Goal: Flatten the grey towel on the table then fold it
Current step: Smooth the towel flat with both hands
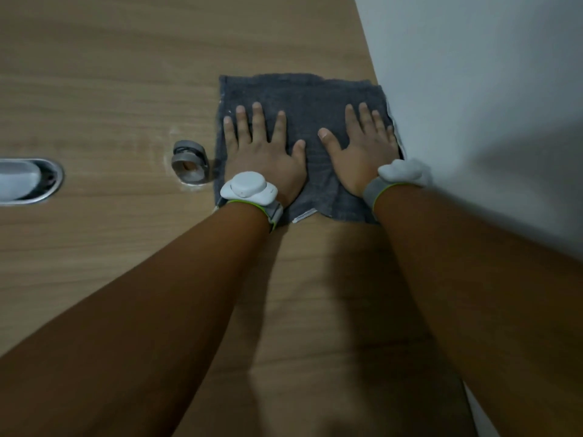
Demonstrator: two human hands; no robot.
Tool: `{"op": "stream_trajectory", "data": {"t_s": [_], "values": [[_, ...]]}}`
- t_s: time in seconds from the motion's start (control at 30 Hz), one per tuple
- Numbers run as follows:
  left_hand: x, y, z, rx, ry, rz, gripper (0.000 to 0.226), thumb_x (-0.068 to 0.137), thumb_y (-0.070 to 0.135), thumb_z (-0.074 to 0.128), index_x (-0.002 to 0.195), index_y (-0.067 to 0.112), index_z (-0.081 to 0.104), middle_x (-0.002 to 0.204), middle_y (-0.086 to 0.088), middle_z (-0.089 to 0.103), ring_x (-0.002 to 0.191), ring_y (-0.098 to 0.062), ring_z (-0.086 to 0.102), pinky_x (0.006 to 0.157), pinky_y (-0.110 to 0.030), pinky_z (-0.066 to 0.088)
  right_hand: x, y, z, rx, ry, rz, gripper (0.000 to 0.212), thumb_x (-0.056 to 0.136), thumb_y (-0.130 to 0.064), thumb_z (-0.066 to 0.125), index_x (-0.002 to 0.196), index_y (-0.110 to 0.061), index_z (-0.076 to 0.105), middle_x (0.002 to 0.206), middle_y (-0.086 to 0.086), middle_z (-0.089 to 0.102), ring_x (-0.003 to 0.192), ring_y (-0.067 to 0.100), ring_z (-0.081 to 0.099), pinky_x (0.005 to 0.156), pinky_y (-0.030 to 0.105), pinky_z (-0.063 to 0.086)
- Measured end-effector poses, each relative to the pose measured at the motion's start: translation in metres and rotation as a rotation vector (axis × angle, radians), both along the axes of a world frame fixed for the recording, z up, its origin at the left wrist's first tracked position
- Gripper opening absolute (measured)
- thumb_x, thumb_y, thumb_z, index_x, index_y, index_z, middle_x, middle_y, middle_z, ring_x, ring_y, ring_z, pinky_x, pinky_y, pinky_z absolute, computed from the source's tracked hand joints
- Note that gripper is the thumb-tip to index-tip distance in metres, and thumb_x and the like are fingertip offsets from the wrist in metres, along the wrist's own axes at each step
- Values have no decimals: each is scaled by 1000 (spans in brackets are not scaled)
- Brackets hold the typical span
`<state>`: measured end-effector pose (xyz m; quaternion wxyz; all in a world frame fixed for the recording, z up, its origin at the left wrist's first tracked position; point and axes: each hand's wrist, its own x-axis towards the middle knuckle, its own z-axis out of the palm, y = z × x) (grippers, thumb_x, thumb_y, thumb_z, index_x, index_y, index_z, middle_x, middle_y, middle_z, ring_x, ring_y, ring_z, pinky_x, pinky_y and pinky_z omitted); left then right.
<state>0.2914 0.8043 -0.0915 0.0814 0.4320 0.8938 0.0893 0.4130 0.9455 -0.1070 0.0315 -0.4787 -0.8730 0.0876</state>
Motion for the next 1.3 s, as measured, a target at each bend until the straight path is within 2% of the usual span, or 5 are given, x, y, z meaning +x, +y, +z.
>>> {"op": "stream_trajectory", "data": {"t_s": [0.37, 0.73, 0.97, 1.1, 1.3], "values": [[92, -118, 0, 34, -60, -79, 69, 102, 58, 14, 161, 22, 9, 169, -10, 0, 155, -29, -5, 125, -47, -3, 91, -124, 10, 17, -12, -7, 85, 96, -74, 25, 163, -21, 18, 170, 6, 14, 157, 27, 10, 127, 50, 5], [226, -284, 3, -73, -121, -273, 75, 98, 59, 33, 157, 14, 29, 166, -19, 13, 153, -41, 10, 120, -63, 13, 250, -311, 25, -76, -125, -83, 79, 100, -71, 20, 163, -24, 11, 171, 5, 10, 156, 29, 14, 125, 55, 16], [166, -189, 7, -82, -82, -171, 75, 99, 63, 15, 161, 21, 14, 167, -17, 4, 154, -38, -2, 122, -59, -1, 169, -208, 23, -45, -59, -36, 86, 95, -71, 22, 161, -15, 23, 168, 12, 20, 154, 33, 20, 126, 48, 13], [97, -127, 6, -76, -104, -123, 74, 98, 67, 9, 161, 28, 4, 169, -8, -6, 154, -31, -10, 123, -53, -7, 106, -144, 13, -27, -58, -74, 87, 95, -75, 18, 163, -20, 14, 171, 6, 11, 157, 28, 9, 127, 47, 4], [101, -162, 2, -8, -61, -158, 70, 101, 61, 14, 161, 25, 15, 169, -7, 6, 155, -29, 1, 125, -49, -3, 111, -188, 11, 1, -48, -50, 85, 97, -68, 11, 162, -14, 18, 169, 11, 17, 156, 30, 14, 127, 50, 9]]}}
